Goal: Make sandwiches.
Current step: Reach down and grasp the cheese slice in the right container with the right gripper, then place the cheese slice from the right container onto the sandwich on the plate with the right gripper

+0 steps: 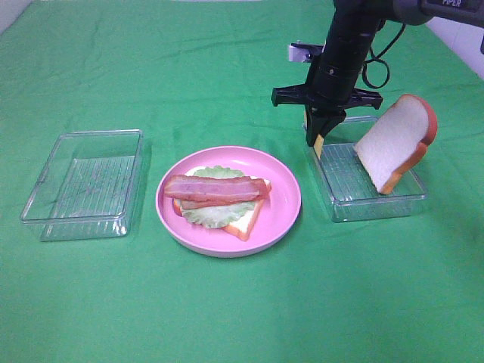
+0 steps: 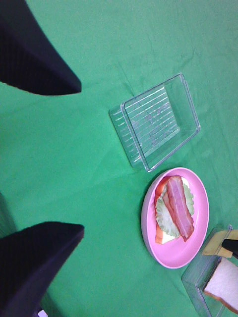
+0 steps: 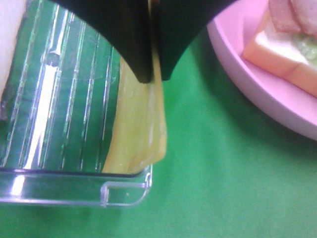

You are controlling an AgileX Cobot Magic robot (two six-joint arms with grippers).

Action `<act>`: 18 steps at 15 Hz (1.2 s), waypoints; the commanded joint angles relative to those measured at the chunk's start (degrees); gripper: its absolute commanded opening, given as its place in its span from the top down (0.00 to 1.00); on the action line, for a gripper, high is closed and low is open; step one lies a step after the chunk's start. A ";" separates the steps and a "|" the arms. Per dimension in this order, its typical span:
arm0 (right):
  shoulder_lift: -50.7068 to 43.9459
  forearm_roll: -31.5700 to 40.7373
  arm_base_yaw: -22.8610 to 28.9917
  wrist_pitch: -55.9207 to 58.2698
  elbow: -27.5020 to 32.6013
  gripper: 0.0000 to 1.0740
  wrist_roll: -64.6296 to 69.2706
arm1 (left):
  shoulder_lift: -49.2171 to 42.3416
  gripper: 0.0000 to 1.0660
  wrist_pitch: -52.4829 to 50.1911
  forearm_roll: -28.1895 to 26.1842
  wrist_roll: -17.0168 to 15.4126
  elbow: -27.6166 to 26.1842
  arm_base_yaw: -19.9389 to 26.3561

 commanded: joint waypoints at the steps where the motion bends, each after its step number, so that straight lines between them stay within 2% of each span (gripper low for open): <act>1: 0.23 0.06 0.06 3.90 -0.29 1.00 0.63 | -1.38 0.36 -0.34 -0.29 0.00 0.40 -0.23; 5: -1.55 0.00 0.06 3.90 -0.34 1.00 0.17 | -1.38 0.36 -0.34 -0.29 0.00 0.40 -0.23; 11: -10.14 1.03 0.06 3.90 -0.29 1.00 -0.52 | -1.38 0.36 -0.34 -0.29 0.00 0.40 -0.23; 15: -11.86 14.84 0.11 3.90 0.00 1.00 -6.25 | -1.38 0.36 -0.34 -0.29 0.00 0.40 -0.23; 17: -11.86 23.03 0.74 3.90 2.92 1.00 -9.57 | -1.38 0.36 -0.34 -0.29 0.00 0.40 -0.23; 18: -12.03 24.98 3.04 3.90 7.28 1.00 -11.34 | -1.38 0.36 -0.34 -0.29 0.00 0.40 -0.23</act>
